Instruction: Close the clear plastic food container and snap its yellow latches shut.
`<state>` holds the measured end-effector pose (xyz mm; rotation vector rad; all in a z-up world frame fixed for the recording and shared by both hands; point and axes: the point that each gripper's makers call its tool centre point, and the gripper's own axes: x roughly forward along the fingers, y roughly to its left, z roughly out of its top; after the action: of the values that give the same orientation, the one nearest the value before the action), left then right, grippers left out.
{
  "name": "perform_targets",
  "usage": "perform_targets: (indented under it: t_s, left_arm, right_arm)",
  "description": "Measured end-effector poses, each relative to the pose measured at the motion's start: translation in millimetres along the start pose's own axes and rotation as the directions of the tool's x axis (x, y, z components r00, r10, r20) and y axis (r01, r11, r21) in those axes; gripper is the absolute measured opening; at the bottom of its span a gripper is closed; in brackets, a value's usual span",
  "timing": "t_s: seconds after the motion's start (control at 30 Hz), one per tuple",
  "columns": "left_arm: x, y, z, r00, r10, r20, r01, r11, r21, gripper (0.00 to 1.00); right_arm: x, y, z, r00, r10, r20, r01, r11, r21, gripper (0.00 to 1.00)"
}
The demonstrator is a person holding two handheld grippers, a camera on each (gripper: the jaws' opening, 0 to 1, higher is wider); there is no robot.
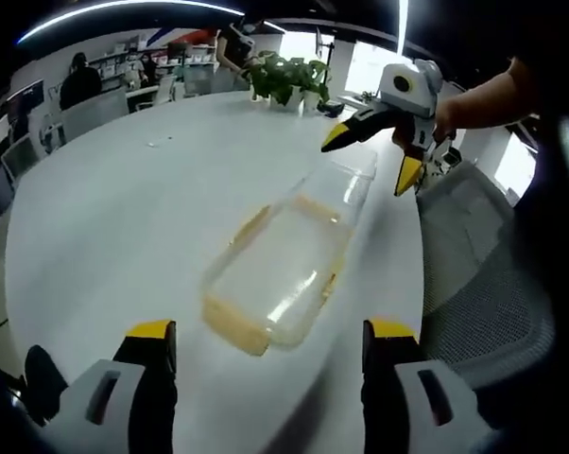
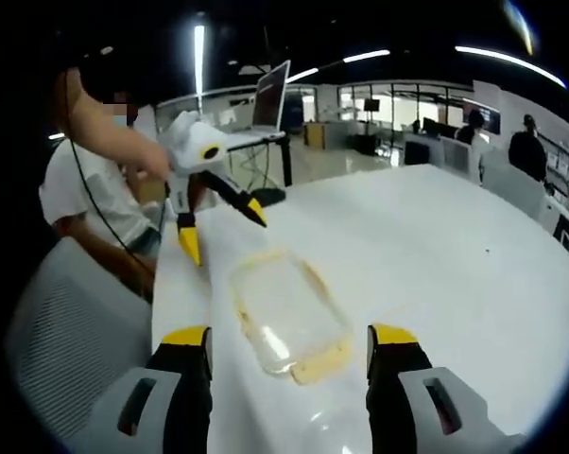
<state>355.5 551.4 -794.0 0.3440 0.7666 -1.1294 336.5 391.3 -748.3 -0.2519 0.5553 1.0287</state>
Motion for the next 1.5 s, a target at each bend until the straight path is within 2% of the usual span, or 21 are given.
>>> perform_targets:
  t_s: [0.27,0.33,0.37,0.57,0.7,1.07,1.23,1.5]
  left_arm:
    - [6,-0.2,-6.1,0.998,-0.042,-0.055,0.045,0.997,0.066,0.78]
    - [8,1.0,-5.8,0.997,-0.048,-0.064,0.053,0.996,0.071,0.78]
    - [8,2.7,-7.1,0.996,-0.047,-0.079,0.053,0.995,0.082,0.78]
    - [12,6.2,-5.6,0.994,-0.065,-0.084,0.072,0.994,0.086,0.77]
    - [13,7.8,-8.1,0.992,-0.074,-0.104,0.085,0.990,0.109,0.76]
    - [18,9.6,-12.3,0.982,-0.098,-0.160,0.124,0.978,0.166,0.74]
    - [22,9.8,-17.5,0.971,-0.102,-0.217,0.156,0.956,0.247,0.72]
    - [25,14.0,-17.3,0.967,-0.104,-0.231,0.164,0.951,0.261,0.71]
  right_arm:
    - [8,-2,-6.4,0.998,0.026,-0.053,-0.029,0.998,-0.057,0.65]
    - [10,-2,-14.1,0.994,0.038,-0.103,-0.048,0.994,-0.098,0.66]
    - [11,-2,-14.6,0.994,0.038,-0.107,-0.049,0.993,-0.103,0.66]
    - [15,-8,-12.4,0.993,0.040,-0.114,-0.052,0.993,-0.104,0.63]
    - [19,-9,-19.8,0.984,0.055,-0.168,-0.080,0.986,-0.144,0.60]
    - [27,-13,-29.1,0.968,0.081,-0.238,-0.126,0.975,-0.182,0.58]
    - [30,-14,-33.8,0.960,0.090,-0.266,-0.142,0.973,-0.184,0.57]
    - [31,-14,-43.9,0.947,0.094,-0.308,-0.161,0.966,-0.201,0.55]
